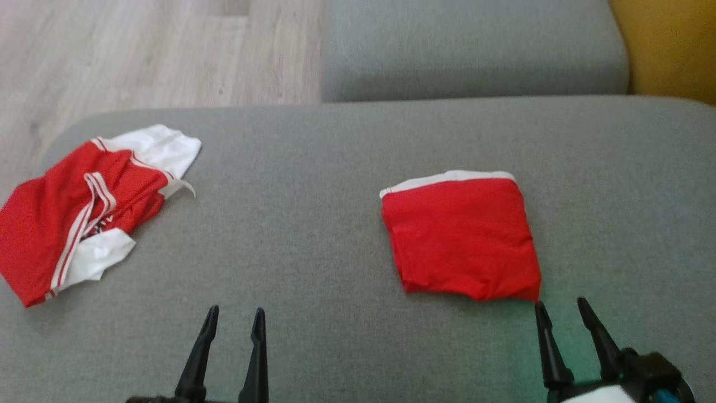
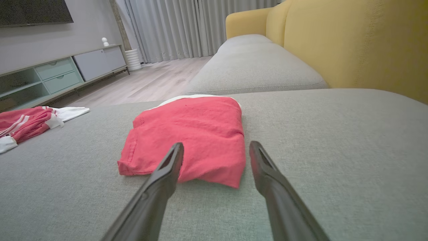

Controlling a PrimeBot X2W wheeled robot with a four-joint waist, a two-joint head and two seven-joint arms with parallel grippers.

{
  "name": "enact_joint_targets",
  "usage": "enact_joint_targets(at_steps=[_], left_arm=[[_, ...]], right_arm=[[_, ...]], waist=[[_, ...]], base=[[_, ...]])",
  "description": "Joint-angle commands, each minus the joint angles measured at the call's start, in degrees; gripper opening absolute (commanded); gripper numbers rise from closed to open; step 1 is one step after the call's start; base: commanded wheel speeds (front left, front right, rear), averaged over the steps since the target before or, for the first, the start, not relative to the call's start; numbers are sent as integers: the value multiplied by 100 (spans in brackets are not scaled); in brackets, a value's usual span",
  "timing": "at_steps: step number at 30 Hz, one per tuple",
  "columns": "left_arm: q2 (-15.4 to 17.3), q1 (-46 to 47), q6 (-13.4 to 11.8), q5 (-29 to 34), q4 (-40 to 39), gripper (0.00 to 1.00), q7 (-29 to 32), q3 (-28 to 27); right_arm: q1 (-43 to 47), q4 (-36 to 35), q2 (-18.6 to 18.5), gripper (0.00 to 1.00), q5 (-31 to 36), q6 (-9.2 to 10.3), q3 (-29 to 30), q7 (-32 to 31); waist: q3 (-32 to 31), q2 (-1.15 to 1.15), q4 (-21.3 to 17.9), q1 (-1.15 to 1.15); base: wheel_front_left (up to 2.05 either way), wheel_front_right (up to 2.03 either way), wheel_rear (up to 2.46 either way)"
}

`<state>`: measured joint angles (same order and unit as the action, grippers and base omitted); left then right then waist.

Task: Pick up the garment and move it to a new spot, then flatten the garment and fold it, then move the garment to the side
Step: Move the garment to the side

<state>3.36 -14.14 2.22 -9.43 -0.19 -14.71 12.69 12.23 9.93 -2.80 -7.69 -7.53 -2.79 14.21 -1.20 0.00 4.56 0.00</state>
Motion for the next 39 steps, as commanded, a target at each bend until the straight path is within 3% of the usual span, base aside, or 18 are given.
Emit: enact_joint_targets(at_steps=[1, 8, 14, 18, 24, 25, 29, 30, 31, 39], left_arm=[[-48, 399, -26, 43, -268, 100, -29, -96], [-48, 881, -45, 53, -427, 100, -29, 72], [-48, 1366, -3, 33, -373, 100, -29, 244], [-48, 1649, 33, 66, -332, 100, -29, 337], [-48, 1771, -7, 11, -317, 100, -29, 422], [-48, 1771, -22, -1, -327, 100, -29, 423], [-48, 1762, -73, -28, -362, 100, -29, 410], [-48, 1767, -76, -33, -367, 100, -29, 407], [-48, 1776, -78, -37, -371, 100, -29, 405], [-48, 1960, -87, -12, -418, 100, -29, 372]], right_arm=[[-451, -175, -129, 100, 22, 4, -206, 79], [-1292, -38, -314, 100, -85, 4, -149, 79], [-2188, 637, -558, 100, -233, 4, -66, 34], [-2839, 1257, -767, 100, -309, 4, -89, -344], [-3022, 1671, -821, 100, -395, 4, -32, -866], [-2996, 1671, -800, 95, -427, 4, -30, -940], [-2857, 1576, -613, 48, -649, 4, -53, -1288], [-2828, 1530, -566, 31, -719, 4, -94, -1376], [-2808, 1481, -534, 0, -791, 4, -123, -1443], [-2947, 1086, -821, 0, -765, 4, -9, -1471]], waist=[[367, 0, -40, 0], [1133, 0, 11, 0], [1586, 0, 132, 0], [1730, 0, 226, 0], [1761, 0, 322, 0], [1771, 0, 320, 0], [1853, 0, 256, 0], [1878, 0, 228, 0], [1903, 0, 198, 0], [2106, 0, -86, 0]], base=[[0, 0, 0], [0, 0, 0], [0, 0, 0], [0, 0, 0], [0, 0, 0], [0, 0, 0], [0, 0, 0], [0, 0, 0], [0, 0, 0], [0, 0, 0]])
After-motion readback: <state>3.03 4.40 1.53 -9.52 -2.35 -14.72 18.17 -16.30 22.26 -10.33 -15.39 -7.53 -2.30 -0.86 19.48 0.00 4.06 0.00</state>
